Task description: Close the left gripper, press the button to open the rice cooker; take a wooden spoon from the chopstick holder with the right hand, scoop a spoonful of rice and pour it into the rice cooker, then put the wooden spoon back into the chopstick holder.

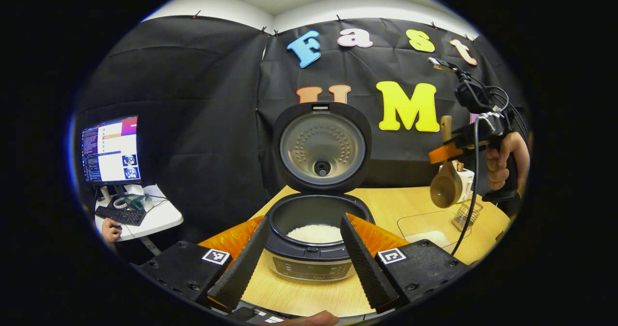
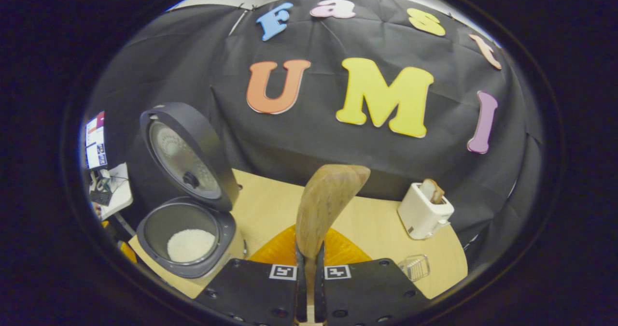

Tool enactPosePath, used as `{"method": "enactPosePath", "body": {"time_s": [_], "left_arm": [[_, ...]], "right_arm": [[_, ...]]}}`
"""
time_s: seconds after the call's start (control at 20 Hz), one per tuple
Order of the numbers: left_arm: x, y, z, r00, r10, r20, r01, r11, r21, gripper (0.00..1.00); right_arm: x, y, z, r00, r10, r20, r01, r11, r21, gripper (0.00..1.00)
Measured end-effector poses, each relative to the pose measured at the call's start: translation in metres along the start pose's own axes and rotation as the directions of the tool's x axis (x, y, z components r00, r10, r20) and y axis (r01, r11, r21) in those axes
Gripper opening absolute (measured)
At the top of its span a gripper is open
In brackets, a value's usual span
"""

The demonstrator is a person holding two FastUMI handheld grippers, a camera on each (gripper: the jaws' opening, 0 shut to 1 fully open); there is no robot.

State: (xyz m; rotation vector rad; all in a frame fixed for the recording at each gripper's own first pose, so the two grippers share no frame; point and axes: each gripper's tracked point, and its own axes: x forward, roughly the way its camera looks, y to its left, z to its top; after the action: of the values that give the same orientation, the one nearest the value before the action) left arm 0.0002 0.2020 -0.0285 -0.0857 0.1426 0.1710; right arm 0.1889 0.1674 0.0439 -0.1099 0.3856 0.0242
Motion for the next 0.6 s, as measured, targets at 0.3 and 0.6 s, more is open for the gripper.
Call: {"method": "enactPosePath", "body": {"time_s": [0.3,0.6], "left_arm": [[0.005,-0.012,-0.001,1.0,-0.018,-0.007,0.018,1.0,0.021,0.95],[0.007,-0.02,0.003,1.0,-0.001,0.002,0.001,1.0,0.007,0.95]], "right_arm": [[0.014,-0.089,-0.022,0.995,-0.092,-0.048,0.095,0.993,0.065,0.06],[0.026,-0.146,-0.04,0.984,-0.162,-0.075,0.17,0.98,0.108,0.06]]}}
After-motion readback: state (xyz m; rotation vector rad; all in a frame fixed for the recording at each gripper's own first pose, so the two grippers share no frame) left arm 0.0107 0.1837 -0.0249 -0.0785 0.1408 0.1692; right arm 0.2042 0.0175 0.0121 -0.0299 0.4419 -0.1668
